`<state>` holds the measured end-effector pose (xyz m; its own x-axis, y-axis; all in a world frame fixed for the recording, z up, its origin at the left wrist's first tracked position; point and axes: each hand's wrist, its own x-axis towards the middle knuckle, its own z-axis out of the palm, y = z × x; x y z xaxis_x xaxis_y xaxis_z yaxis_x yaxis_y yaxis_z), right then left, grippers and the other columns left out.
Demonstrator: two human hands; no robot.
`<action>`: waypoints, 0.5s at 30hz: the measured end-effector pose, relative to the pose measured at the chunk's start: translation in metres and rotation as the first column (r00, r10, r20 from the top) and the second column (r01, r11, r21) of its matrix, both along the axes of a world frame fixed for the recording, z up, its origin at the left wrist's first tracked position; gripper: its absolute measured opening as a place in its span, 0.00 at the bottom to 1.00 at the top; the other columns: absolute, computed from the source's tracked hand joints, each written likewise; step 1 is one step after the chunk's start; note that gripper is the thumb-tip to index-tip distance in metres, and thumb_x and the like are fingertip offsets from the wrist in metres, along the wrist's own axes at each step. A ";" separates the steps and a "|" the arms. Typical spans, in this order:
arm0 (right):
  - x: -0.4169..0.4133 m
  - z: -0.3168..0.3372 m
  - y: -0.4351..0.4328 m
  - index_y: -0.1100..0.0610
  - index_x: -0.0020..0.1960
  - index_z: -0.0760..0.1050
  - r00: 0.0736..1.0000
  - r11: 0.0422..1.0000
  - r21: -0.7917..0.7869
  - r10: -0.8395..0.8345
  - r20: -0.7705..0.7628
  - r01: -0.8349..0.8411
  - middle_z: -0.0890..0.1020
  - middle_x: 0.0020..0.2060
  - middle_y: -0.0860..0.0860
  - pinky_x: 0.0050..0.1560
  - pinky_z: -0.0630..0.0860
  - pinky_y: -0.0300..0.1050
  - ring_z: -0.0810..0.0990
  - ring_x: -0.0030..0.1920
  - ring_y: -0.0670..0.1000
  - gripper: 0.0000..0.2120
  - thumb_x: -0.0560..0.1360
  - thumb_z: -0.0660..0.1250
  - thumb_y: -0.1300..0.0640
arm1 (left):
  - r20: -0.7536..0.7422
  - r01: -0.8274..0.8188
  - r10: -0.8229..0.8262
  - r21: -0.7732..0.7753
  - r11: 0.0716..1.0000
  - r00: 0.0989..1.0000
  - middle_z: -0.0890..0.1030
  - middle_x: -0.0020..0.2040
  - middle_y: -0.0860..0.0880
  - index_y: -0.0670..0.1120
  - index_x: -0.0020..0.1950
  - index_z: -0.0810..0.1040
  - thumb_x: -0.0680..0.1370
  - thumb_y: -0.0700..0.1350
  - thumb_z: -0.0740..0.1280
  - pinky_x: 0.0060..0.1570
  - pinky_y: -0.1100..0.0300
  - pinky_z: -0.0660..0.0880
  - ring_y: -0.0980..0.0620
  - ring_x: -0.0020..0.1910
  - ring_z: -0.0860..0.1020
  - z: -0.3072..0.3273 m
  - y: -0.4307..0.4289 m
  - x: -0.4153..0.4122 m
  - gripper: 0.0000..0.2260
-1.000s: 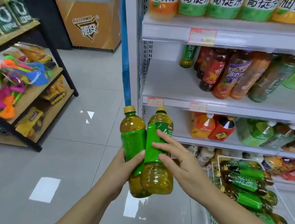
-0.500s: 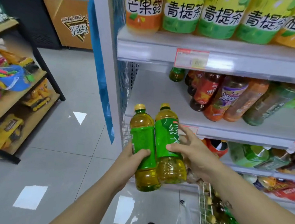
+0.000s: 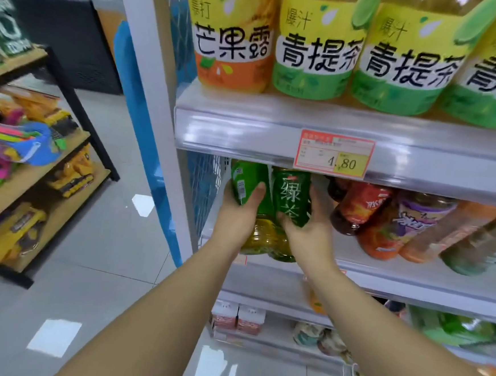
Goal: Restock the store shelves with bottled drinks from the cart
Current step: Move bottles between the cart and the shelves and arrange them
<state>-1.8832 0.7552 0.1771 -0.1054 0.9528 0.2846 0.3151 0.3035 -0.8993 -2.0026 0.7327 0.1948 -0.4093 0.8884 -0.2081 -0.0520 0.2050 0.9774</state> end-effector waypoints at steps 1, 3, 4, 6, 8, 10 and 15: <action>-0.001 0.000 0.002 0.60 0.69 0.64 1.000 1.000 0.015 -0.005 -0.003 0.005 0.65 0.52 0.33 0.48 0.55 0.12 0.59 0.49 0.19 0.32 0.68 0.71 0.69 | 0.022 -0.011 0.010 0.012 1.000 1.000 0.75 0.55 0.51 0.58 0.62 0.63 0.78 0.54 0.63 0.56 0.50 0.75 0.47 0.55 0.77 0.001 0.003 -0.003 0.15; -0.003 0.002 0.008 0.57 0.70 0.64 0.999 0.999 0.030 -0.021 -0.029 0.022 0.69 0.58 0.39 0.51 0.55 0.13 0.61 0.54 0.26 0.32 0.69 0.71 0.67 | 0.061 -0.023 0.021 0.047 0.999 0.998 0.76 0.52 0.52 0.57 0.66 0.62 0.79 0.47 0.61 0.47 0.58 0.74 0.52 0.49 0.77 0.004 0.007 -0.006 0.17; -0.004 0.002 0.012 0.56 0.70 0.64 0.999 0.999 0.036 -0.021 -0.039 0.022 0.72 0.61 0.43 0.52 0.57 0.15 0.64 0.56 0.30 0.32 0.69 0.71 0.66 | 0.051 -0.020 0.017 0.068 0.997 0.999 0.75 0.50 0.54 0.56 0.68 0.61 0.79 0.44 0.61 0.44 0.60 0.72 0.54 0.48 0.76 0.004 0.008 -0.006 0.19; -0.005 0.000 0.016 0.53 0.69 0.64 0.998 1.000 0.028 -0.008 -0.064 0.010 0.73 0.61 0.45 0.54 0.59 0.16 0.66 0.58 0.33 0.31 0.70 0.70 0.66 | -0.014 0.010 -0.009 0.105 0.994 1.000 0.74 0.51 0.56 0.55 0.72 0.58 0.78 0.40 0.62 0.47 0.61 0.71 0.53 0.51 0.75 0.000 0.007 -0.006 0.25; -0.001 -0.008 0.016 0.49 0.69 0.61 0.996 1.000 0.000 -0.007 -0.085 0.007 0.69 0.60 0.37 0.57 0.58 0.17 0.63 0.58 0.26 0.32 0.71 0.70 0.66 | -0.078 0.022 -0.012 0.136 0.990 0.997 0.73 0.55 0.57 0.54 0.74 0.55 0.76 0.38 0.65 0.51 0.60 0.70 0.55 0.55 0.73 -0.013 0.003 -0.005 0.31; 0.006 -0.021 0.016 0.46 0.70 0.57 0.991 0.999 -0.032 -0.035 -0.125 0.031 0.68 0.63 0.38 0.67 0.63 0.31 0.64 0.63 0.29 0.35 0.71 0.70 0.65 | -0.112 0.023 -0.005 0.161 0.987 0.994 0.72 0.59 0.55 0.54 0.75 0.52 0.75 0.38 0.67 0.51 0.64 0.71 0.55 0.57 0.73 -0.025 -0.001 -0.004 0.34; 0.021 -0.029 0.015 0.37 0.69 0.54 0.996 0.999 -0.030 -0.040 -0.080 0.038 0.68 0.67 0.43 0.69 0.66 0.51 0.67 0.68 0.44 0.36 0.72 0.70 0.59 | -0.131 -0.032 0.065 0.242 0.970 0.989 0.71 0.62 0.56 0.52 0.75 0.54 0.74 0.38 0.70 0.48 0.76 0.70 0.59 0.59 0.72 -0.026 0.010 -0.003 0.36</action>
<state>-1.8623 0.7698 0.1483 -0.0456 0.9637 0.2630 0.2522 0.2658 -0.9304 -2.0053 0.7429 0.1688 -0.4629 0.8838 0.0687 0.0815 -0.0348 0.9961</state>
